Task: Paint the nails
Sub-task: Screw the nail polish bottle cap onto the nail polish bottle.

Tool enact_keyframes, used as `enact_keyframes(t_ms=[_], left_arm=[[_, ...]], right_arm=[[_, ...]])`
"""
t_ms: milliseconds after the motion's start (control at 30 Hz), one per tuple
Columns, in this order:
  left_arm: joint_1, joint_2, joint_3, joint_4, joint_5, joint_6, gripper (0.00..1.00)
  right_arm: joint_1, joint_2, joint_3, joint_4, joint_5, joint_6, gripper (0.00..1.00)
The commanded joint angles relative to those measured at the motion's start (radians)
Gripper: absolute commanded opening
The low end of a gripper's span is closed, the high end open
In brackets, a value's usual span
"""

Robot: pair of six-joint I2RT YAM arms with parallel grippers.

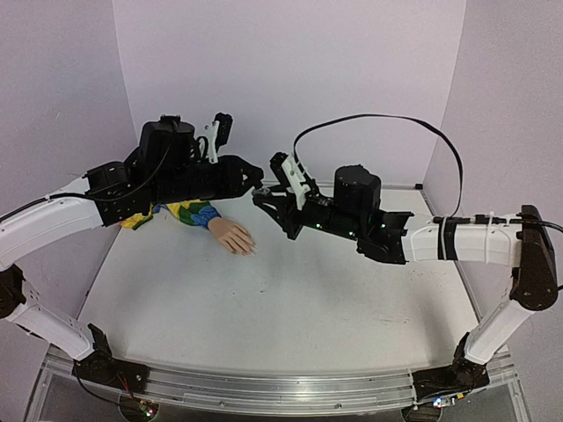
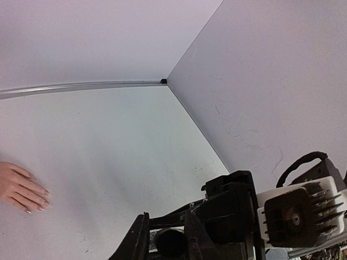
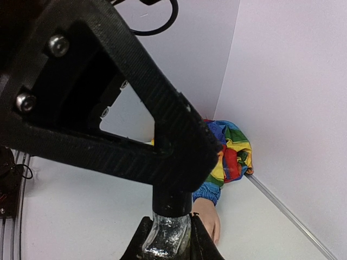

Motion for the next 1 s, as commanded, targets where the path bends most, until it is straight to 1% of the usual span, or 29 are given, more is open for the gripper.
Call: enact_keyframes(t_ms=[0, 100, 167, 233, 267, 300, 367, 433, 467, 533, 567, 700, 767, 833, 867, 900, 933, 967], left_arm=[[-0.006, 0.015, 0.048, 0.054, -0.015, 0.012, 0.14], [-0.01, 0.025, 0.042, 0.068, 0.065, 0.016, 0.05], [-0.016, 0.036, 0.04, 0.078, 0.169, 0.049, 0.01], [-0.02, 0.034, 0.023, 0.082, 0.275, 0.113, 0.0], [-0.02, 0.029, 0.013, 0.086, 0.355, 0.164, 0.0], [-0.02, 0.026, 0.011, 0.081, 0.447, 0.231, 0.0], [-0.02, 0.008, 0.001, 0.035, 0.741, 0.409, 0.0], [-0.019, -0.029, -0.016, -0.068, 0.952, 0.587, 0.0], [-0.019, -0.036, -0.007, -0.134, 1.013, 0.658, 0.0], [-0.016, -0.03, 0.035, -0.247, 1.089, 0.742, 0.0], [-0.016, -0.021, 0.068, -0.281, 1.108, 0.767, 0.0], [-0.016, 0.002, 0.098, -0.293, 1.181, 0.794, 0.0], [-0.016, 0.01, 0.115, -0.293, 1.185, 0.791, 0.0], [-0.014, 0.008, 0.13, -0.295, 1.136, 0.763, 0.02], [-0.012, -0.002, 0.136, -0.298, 1.08, 0.743, 0.1], [-0.009, -0.014, 0.139, -0.302, 1.025, 0.725, 0.24], [-0.006, -0.032, 0.137, -0.305, 0.956, 0.711, 0.35], [-0.005, -0.052, 0.131, -0.305, 0.849, 0.696, 0.46]], right_arm=[[0.012, -0.022, 0.053, 0.059, 0.005, -0.008, 0.0], [0.012, -0.025, 0.058, 0.063, -0.001, 0.008, 0.0], [0.013, -0.029, 0.064, 0.065, -0.022, 0.019, 0.0], [0.009, -0.046, 0.061, 0.065, -0.059, 0.033, 0.0], [0.003, -0.059, 0.06, 0.063, -0.103, 0.04, 0.0], [-0.007, -0.07, 0.06, 0.059, -0.201, 0.061, 0.0], [-0.051, -0.084, 0.073, 0.055, -0.469, 0.143, 0.0], [-0.072, -0.081, 0.109, 0.066, -0.736, 0.244, 0.0], [-0.072, -0.076, 0.124, 0.079, -0.845, 0.284, 0.0], [-0.063, -0.067, 0.136, 0.165, -0.958, 0.41, 0.0], [-0.056, -0.071, 0.132, 0.213, -0.977, 0.463, 0.0], [-0.044, -0.106, 0.099, 0.229, -0.962, 0.469, 0.0], [-0.045, -0.115, 0.086, 0.229, -0.952, 0.458, 0.0], [-0.045, -0.118, 0.077, 0.228, -0.945, 0.448, 0.0], [-0.044, -0.122, 0.072, 0.226, -0.932, 0.44, 0.0], [-0.044, -0.127, 0.066, 0.221, -0.913, 0.421, 0.0], [-0.046, -0.135, 0.059, 0.202, -0.892, 0.394, 0.0], [-0.048, -0.142, 0.054, 0.176, -0.862, 0.364, 0.0]])
